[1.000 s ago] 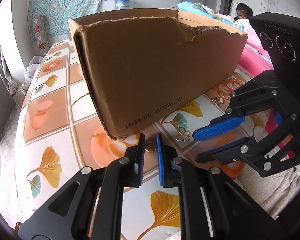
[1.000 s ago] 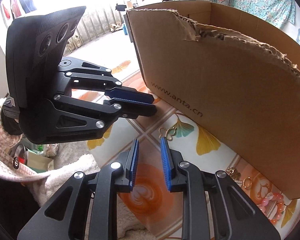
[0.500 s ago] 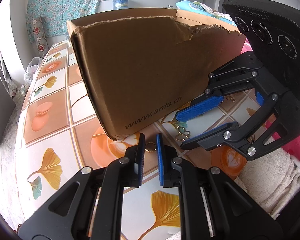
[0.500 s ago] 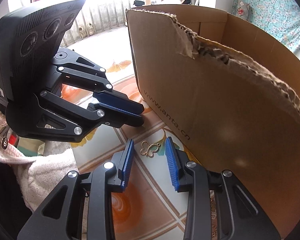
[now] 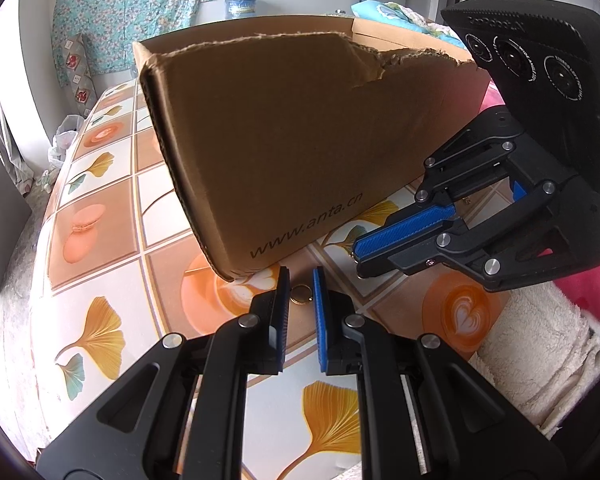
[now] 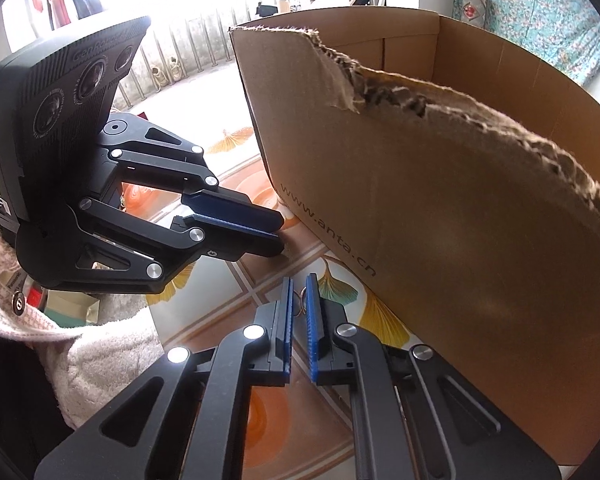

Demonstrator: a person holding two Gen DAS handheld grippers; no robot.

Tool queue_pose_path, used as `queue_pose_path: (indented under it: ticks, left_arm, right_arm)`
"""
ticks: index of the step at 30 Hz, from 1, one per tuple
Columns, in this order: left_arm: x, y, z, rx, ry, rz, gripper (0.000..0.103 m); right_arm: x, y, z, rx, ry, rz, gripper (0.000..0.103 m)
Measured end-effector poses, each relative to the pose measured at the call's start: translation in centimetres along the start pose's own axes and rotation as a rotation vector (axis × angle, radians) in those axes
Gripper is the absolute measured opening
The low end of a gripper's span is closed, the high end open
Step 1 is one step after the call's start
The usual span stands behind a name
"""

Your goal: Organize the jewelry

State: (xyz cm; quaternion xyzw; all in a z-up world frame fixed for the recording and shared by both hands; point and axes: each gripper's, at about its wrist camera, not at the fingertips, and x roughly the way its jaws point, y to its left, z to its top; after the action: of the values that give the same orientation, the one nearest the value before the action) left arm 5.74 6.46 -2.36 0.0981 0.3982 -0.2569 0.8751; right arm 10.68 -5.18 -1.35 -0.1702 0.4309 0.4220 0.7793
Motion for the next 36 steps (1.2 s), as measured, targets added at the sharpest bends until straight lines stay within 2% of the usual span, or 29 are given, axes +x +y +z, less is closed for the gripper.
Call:
queue_pose_path:
  ticks: [7,11,16,18,20,28,29,36]
  left_arm:
    - [0.0,0.0,0.0,0.001,0.0,-0.001,0.011]
    - [0.0,0.0,0.0,0.002,0.001,0.001,0.011]
    - [0.1,-0.1,0.0,0.002,0.0,0.001,0.011]
    - [0.1,-0.1,0.1,0.001,0.001,0.001,0.011]
    - [0.0,-0.1,0.1,0.001,0.0,0.001,0.011]
    - [0.0,-0.2,0.1,0.0,0.0,0.001,0.011]
    - [0.1,-0.2,0.1,0.001,0.0,0.002,0.011]
    - [0.0,-0.2,0.2,0.001,-0.002,0.001,0.011]
  right_arm:
    - [-0.5,0.1,-0.3,0.058,0.011,-0.027,0.009]
    - [-0.4,0.1,-0.3,0.101,0.012,-0.043,0.023]
    - [0.1,0.8,-0.2,0.102,0.03,-0.073,0.024]
    - [0.2,1.2,0.0,0.092,0.043,-0.092,0.023]
    - [0.4,1.3,0.1,0.085,0.054,-0.105,0.015]
    - [0.6,1.4,0.5,0.11,0.057,-0.099,0.015]
    - [0.4,1.3,0.5,0.117,0.055,-0.096,0.004]
    - [-0.2,0.1,0.2,0.151,0.058,-0.081,0.004]
